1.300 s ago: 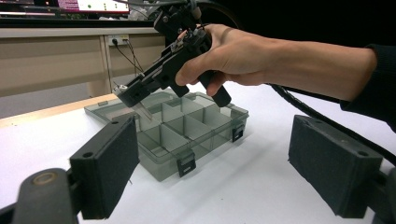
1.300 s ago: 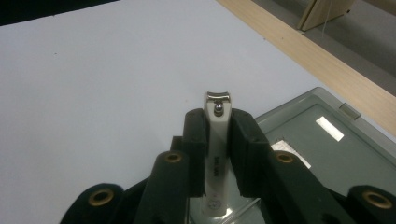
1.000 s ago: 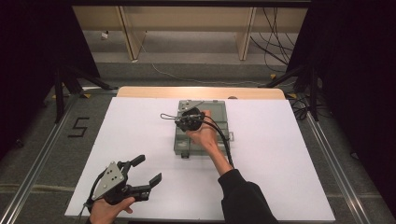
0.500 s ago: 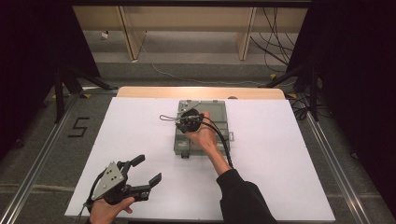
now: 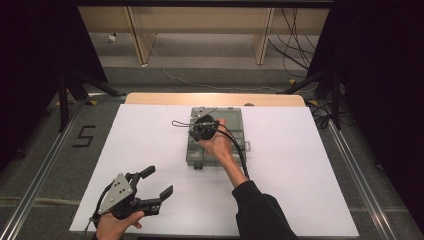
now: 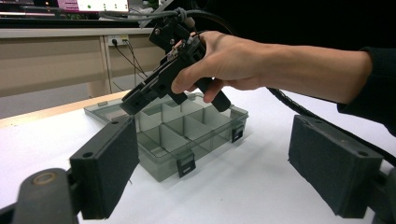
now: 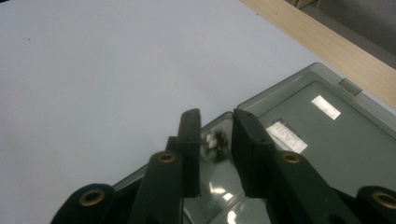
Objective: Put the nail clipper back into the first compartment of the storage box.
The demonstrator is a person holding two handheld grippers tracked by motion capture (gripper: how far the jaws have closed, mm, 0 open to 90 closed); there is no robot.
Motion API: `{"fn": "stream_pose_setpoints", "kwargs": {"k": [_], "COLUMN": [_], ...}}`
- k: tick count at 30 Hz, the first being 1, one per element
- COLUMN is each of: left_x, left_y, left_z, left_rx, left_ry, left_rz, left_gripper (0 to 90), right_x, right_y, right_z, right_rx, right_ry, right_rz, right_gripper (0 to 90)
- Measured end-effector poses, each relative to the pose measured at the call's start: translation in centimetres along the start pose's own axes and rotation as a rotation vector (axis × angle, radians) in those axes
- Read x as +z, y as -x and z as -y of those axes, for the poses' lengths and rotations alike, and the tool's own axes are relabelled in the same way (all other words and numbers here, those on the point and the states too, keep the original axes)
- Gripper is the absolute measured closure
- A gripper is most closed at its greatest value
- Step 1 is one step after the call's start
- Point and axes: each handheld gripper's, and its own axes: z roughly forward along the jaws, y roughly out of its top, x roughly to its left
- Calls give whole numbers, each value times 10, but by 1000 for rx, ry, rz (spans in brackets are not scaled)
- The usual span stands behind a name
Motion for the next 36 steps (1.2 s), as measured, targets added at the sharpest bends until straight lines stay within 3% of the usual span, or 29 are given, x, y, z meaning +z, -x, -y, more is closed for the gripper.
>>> {"fn": "stream_pose_setpoints", "kwargs": {"k": [6,15,19,22,25,28,36], "left_x": [0,0,0,0,0,0,0], "left_y": [0,0,0,0,-1,-1,-1], "left_z": [0,0,0,0,0,0,0], "left_rx": [3,2,1,1,1,-1,2], "left_ry": [-3,-5,-5,-4,-3,-4,-5], "left_rz": [-1,-1,-1,-2,-3,-4,-6], "left_gripper": [156,156,156,156,156,156,156], "right_x": [-2,-10,-9,-10,-11,-18,-43], "right_y": [2,6,3,1,-2,-5,-9], "right_z": [-1,-2,-3,-4,-4,-5,-10], "right_rx": [11,20,29,18,-11,-33,-24], "right_ry": [21,-2,10,-9,3,-20,41], "right_rz": [22,14,19,-5,11,-12,-1], "right_gripper": [671,608,521,421,343,309,270]}}
